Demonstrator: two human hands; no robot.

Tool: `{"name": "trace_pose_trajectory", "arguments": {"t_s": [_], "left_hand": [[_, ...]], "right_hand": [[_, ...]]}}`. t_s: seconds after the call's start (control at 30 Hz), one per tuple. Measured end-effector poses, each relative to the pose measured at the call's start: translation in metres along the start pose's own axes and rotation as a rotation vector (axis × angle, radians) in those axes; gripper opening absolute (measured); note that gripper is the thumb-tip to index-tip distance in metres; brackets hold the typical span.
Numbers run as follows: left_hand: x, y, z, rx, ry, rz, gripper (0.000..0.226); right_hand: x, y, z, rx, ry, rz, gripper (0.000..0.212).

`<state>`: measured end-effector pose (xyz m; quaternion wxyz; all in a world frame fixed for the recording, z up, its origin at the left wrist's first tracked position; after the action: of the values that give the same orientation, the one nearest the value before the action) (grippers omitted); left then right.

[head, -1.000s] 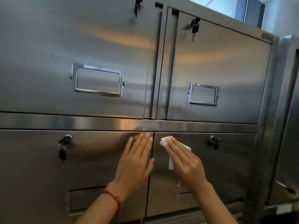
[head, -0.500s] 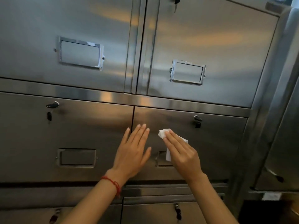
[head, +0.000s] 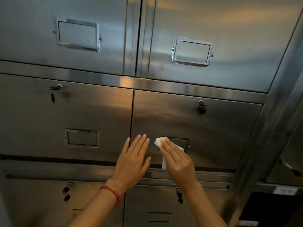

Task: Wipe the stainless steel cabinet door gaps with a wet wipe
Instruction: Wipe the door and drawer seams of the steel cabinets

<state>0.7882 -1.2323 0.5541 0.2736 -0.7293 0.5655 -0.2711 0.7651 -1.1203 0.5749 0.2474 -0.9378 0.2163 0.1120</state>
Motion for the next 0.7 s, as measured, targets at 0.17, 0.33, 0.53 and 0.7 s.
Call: {"name": "trace_pose_trajectory", "arguments": {"t_s": [0.17,0.33,0.53,0.7], "left_hand": [[0.005,0.02,0.022,0.044,-0.008,0.018,0.056],[0.017,0.038,0.04,0.084,-0.008,0.08,0.055],[0.027,0.063,0.054,0.143,-0.023,0.126,0.054],[0.029,0.086,0.066,0.183,-0.038,0.133,0.054]], "right_hand": [[0.014,0.018,0.016,0.061,-0.007,-0.005,0.053],[0.025,0.044,0.037,0.143,0.043,-0.003,0.061],[0.034,0.072,0.06,0.204,0.133,-0.051,0.067],[0.039,0.084,0.079,0.167,0.192,-0.077,0.056]]}}
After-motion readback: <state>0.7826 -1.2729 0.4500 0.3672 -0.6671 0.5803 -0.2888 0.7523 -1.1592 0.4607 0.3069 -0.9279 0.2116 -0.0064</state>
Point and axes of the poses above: each hand's wrist, its own z-axis away from the middle knuckle, its own y-axis out of the palm, x = y × z, the point moved 9 cm from there along -z, towards the middle knuckle, and after that the axes turned 1 degree about -x, right-handed, at the moved point
